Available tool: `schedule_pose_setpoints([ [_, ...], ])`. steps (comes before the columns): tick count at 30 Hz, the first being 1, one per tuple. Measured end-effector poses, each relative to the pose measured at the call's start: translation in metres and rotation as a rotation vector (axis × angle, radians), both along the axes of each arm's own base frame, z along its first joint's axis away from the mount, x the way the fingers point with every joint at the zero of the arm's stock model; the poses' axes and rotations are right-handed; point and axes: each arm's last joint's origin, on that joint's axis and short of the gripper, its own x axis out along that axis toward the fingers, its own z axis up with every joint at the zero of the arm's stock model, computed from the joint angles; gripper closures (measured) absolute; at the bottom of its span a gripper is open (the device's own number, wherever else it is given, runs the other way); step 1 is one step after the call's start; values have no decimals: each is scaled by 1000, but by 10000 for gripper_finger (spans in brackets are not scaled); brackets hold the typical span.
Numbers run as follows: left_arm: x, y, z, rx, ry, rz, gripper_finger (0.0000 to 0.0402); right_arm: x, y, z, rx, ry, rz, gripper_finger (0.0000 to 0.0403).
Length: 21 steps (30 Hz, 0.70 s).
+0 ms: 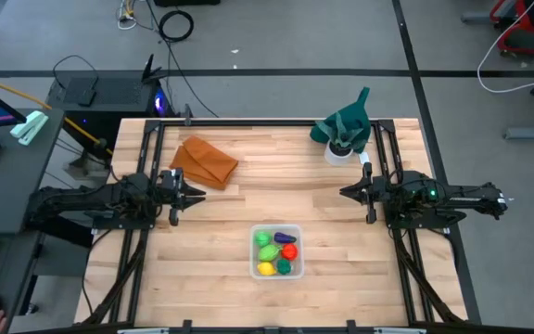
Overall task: Pick and placing Produce into tupperware
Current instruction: Return to Home Position
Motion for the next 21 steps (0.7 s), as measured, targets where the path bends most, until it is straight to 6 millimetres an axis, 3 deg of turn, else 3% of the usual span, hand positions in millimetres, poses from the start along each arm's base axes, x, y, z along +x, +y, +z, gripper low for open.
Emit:
schedule_pose_setpoints([
  [10, 0, 0, 0, -1, 0, 0, 323, 0, 0, 0, 0, 0, 0, 403],
  [21, 0, 0, 0, -1, 0, 0, 311, 0, 0, 0, 0, 0, 0, 403],
])
